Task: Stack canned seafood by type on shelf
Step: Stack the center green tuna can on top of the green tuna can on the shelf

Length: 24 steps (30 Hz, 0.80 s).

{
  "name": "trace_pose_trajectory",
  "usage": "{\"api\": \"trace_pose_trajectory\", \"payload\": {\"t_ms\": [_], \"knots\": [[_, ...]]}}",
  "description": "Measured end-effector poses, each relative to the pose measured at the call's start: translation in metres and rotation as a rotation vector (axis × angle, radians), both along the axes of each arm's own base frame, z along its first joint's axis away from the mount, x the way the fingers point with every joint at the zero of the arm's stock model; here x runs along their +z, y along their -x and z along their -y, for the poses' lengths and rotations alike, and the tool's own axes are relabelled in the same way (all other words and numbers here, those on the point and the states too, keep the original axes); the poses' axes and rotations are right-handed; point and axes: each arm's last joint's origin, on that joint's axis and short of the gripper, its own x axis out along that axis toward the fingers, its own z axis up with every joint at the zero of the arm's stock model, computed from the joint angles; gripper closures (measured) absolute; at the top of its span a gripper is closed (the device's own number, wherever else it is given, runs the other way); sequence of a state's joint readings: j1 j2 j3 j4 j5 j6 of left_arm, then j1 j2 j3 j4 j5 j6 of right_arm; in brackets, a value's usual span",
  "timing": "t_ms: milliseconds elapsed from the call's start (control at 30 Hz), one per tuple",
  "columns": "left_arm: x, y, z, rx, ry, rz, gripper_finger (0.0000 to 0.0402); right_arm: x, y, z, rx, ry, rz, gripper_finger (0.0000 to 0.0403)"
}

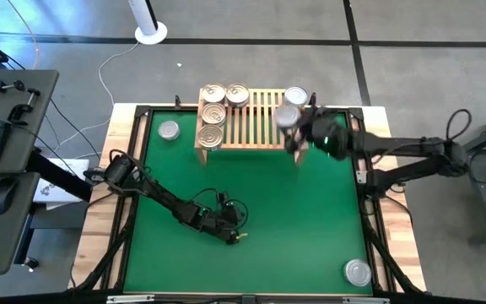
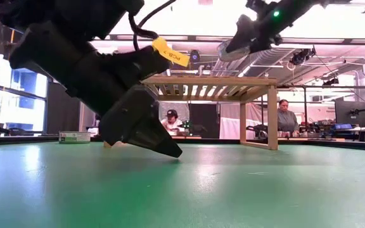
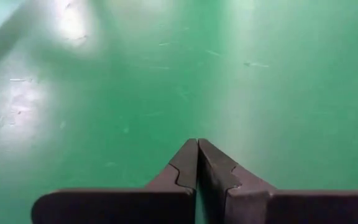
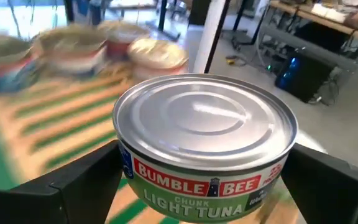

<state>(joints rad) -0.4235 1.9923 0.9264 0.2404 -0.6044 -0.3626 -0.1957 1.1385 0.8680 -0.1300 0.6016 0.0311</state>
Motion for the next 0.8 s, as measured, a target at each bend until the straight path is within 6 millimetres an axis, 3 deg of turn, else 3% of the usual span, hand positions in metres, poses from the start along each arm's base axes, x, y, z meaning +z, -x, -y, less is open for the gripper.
{"api": "trace_pose_trajectory", "payload": {"t_ms": [133,367,567,800], "knots": [[0.001,0.001,0.005,-0.011,0.003,0.009,0.0401,0.007,0.010,0.041,-0.041,-0.004,0.074,0.0005],[0.001,0.002,0.009,-0.019,0.006,0.021,0.0401,0.002,0.029,0.086,-0.126,-0.068,0.108,0.0005],[0.002,0.002,0.008,-0.016,0.007,0.026,0.0401,-0.018,0.028,0.109,-0.178,-0.142,0.077,0.0005],[0.003,0.001,0.008,-0.015,0.011,0.036,0.0401,-0.029,0.023,0.116,-0.189,-0.164,0.046,0.0005]]}}
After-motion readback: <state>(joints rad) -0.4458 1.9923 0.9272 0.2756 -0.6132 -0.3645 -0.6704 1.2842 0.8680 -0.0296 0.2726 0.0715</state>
